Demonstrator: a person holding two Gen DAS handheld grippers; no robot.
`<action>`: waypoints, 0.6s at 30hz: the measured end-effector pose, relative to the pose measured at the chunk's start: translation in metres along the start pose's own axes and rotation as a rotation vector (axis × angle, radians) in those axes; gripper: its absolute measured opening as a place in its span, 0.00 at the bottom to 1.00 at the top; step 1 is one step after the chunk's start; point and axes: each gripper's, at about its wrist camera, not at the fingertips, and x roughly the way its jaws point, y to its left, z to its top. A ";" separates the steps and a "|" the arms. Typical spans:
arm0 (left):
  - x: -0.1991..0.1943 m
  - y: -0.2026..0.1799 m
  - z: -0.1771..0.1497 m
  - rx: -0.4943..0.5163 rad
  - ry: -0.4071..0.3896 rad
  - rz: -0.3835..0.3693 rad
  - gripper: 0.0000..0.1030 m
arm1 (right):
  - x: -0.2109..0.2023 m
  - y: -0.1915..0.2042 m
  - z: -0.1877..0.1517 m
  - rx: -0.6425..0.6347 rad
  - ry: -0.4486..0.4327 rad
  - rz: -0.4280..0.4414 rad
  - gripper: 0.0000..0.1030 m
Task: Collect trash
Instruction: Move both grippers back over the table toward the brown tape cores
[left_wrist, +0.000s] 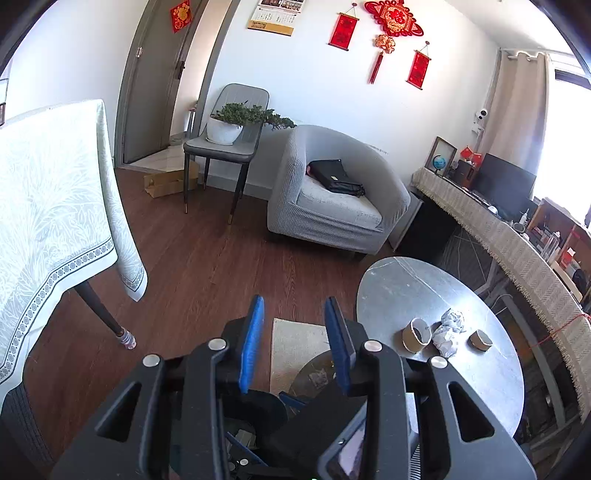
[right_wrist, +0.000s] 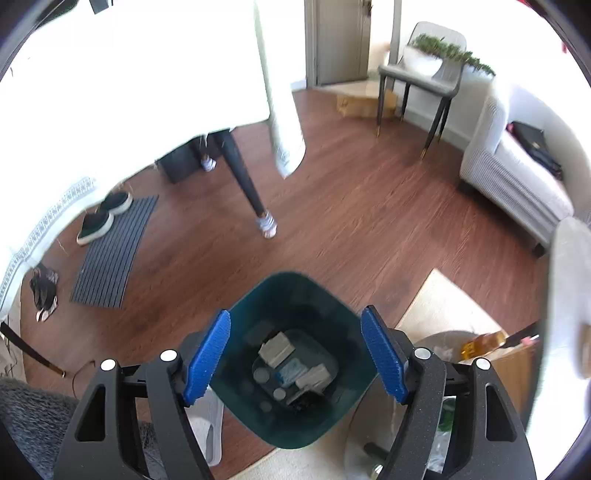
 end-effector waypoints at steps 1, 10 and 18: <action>-0.002 -0.001 0.002 -0.002 -0.008 -0.002 0.37 | -0.007 -0.003 0.001 0.005 -0.017 -0.004 0.70; -0.020 -0.029 0.013 0.018 -0.059 -0.038 0.45 | -0.074 -0.053 -0.006 0.087 -0.173 -0.117 0.63; -0.006 -0.064 0.008 0.073 -0.042 -0.054 0.53 | -0.118 -0.114 -0.032 0.194 -0.216 -0.222 0.63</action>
